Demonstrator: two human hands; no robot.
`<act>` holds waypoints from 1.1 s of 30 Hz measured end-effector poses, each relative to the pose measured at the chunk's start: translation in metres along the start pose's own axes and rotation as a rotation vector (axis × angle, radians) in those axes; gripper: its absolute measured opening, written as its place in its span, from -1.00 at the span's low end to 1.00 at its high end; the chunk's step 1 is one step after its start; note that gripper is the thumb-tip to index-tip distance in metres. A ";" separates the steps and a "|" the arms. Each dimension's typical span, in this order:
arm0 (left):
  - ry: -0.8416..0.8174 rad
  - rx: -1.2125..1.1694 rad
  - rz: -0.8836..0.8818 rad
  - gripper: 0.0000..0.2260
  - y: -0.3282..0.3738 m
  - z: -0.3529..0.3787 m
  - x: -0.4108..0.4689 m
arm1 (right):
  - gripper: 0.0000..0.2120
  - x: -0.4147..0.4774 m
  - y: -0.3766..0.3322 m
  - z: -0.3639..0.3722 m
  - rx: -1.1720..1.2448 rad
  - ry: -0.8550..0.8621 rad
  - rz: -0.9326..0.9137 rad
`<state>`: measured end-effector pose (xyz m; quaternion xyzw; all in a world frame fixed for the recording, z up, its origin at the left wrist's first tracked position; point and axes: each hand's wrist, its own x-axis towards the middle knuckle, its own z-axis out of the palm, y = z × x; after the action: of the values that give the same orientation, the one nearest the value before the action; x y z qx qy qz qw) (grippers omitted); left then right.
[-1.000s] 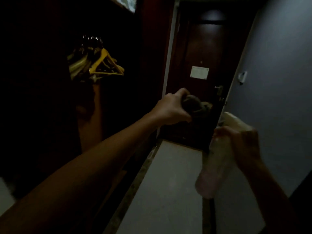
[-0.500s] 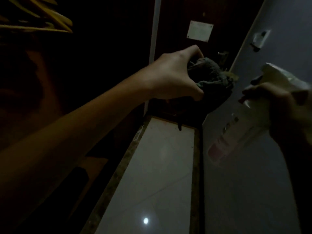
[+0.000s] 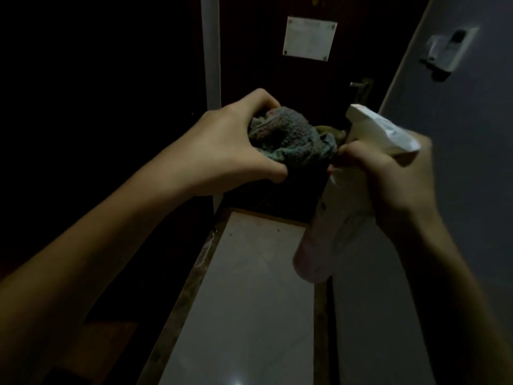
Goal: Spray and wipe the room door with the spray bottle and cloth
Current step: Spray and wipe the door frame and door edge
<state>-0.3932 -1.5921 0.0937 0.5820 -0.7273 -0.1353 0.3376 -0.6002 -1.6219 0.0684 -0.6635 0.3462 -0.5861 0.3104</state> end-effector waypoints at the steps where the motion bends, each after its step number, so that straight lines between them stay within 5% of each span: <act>1: 0.009 -0.001 -0.007 -0.47 -0.007 0.001 0.020 | -0.86 0.018 0.012 0.006 -0.015 -0.005 0.028; 11: 0.109 -0.079 -0.027 -0.48 -0.140 0.025 0.234 | -0.93 0.213 0.154 0.068 -0.015 0.007 0.128; 22: 0.276 -0.476 -0.042 -0.45 -0.282 -0.022 0.481 | -0.65 0.450 0.254 0.161 -0.002 0.159 0.082; 26: 0.323 -0.586 -0.006 -0.46 -0.317 -0.044 0.567 | -0.74 0.545 0.302 0.187 -0.113 0.154 0.089; 29: 0.386 -0.599 0.032 -0.46 -0.342 -0.055 0.630 | -0.61 0.618 0.333 0.208 -0.253 0.077 0.116; 33: 0.496 -0.611 0.071 -0.43 -0.371 -0.064 0.701 | -0.56 0.690 0.363 0.224 -0.029 0.123 0.064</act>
<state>-0.1373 -2.3429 0.1559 0.4441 -0.5694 -0.1890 0.6655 -0.3623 -2.3949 0.1329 -0.6193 0.3943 -0.6103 0.2975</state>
